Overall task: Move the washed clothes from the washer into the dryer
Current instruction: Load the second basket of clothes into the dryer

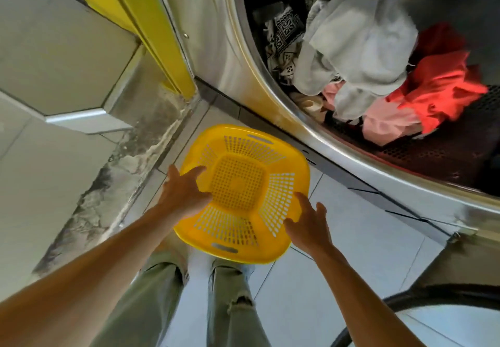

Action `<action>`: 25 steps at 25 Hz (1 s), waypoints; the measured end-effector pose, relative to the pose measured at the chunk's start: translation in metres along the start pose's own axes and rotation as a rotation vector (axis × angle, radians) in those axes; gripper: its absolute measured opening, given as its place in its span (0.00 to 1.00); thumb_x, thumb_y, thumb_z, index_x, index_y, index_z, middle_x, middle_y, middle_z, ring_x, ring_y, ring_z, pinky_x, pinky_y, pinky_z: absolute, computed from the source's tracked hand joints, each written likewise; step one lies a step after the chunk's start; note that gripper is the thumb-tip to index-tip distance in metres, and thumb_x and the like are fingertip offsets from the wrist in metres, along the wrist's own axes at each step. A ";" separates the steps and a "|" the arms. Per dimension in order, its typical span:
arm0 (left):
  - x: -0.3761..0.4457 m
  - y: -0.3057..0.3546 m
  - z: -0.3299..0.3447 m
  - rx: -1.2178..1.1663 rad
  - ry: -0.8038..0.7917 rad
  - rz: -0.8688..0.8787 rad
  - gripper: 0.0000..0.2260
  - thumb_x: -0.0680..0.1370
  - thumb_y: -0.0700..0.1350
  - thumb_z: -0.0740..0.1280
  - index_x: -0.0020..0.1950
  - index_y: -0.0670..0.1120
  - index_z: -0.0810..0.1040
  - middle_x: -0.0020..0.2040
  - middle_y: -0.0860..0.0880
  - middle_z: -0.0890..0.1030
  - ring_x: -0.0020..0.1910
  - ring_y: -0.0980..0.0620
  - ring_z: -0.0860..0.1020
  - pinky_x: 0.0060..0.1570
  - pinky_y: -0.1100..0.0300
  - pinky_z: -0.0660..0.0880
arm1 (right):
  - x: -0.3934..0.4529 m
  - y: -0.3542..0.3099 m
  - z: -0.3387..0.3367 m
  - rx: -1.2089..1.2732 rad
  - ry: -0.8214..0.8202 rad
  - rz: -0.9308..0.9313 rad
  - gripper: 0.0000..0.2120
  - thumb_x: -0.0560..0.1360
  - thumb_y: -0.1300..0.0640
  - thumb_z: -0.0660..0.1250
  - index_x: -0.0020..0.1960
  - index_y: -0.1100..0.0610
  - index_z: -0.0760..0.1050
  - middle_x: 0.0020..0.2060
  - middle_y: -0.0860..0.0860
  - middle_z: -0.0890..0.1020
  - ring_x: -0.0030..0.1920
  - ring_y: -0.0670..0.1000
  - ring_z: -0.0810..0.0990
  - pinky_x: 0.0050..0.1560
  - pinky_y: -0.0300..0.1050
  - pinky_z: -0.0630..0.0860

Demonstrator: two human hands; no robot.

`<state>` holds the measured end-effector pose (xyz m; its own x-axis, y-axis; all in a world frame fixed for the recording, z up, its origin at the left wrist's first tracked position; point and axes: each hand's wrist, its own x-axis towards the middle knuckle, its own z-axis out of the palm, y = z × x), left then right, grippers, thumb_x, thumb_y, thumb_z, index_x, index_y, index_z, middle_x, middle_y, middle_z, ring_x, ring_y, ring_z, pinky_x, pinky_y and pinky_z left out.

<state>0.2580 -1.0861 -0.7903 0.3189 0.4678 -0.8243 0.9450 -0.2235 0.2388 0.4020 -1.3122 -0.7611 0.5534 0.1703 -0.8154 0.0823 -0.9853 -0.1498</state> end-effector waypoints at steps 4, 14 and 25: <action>0.000 -0.027 0.011 -0.021 -0.091 -0.044 0.40 0.72 0.35 0.65 0.78 0.62 0.55 0.70 0.39 0.72 0.43 0.42 0.82 0.27 0.59 0.72 | -0.003 0.006 0.020 -0.064 0.016 -0.058 0.40 0.78 0.56 0.62 0.80 0.43 0.40 0.74 0.62 0.62 0.68 0.66 0.72 0.62 0.60 0.74; -0.078 -0.129 -0.061 -0.334 0.026 -0.139 0.42 0.71 0.32 0.60 0.77 0.65 0.54 0.70 0.41 0.72 0.39 0.43 0.81 0.28 0.56 0.78 | -0.077 -0.108 0.005 -0.038 0.020 -0.323 0.36 0.70 0.59 0.59 0.77 0.43 0.58 0.66 0.57 0.75 0.63 0.64 0.75 0.58 0.56 0.74; -0.143 -0.320 -0.118 -1.174 0.253 -0.528 0.40 0.73 0.26 0.59 0.75 0.63 0.62 0.70 0.45 0.71 0.56 0.37 0.78 0.33 0.45 0.82 | -0.122 -0.369 0.098 -0.424 -0.163 -0.811 0.34 0.73 0.68 0.61 0.74 0.43 0.64 0.46 0.52 0.81 0.45 0.55 0.80 0.43 0.43 0.68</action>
<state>-0.0811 -0.9809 -0.6881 -0.2231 0.4443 -0.8677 0.4182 0.8477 0.3265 0.2228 -0.9682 -0.6618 0.0731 0.7778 -0.6243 0.7069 -0.4819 -0.5177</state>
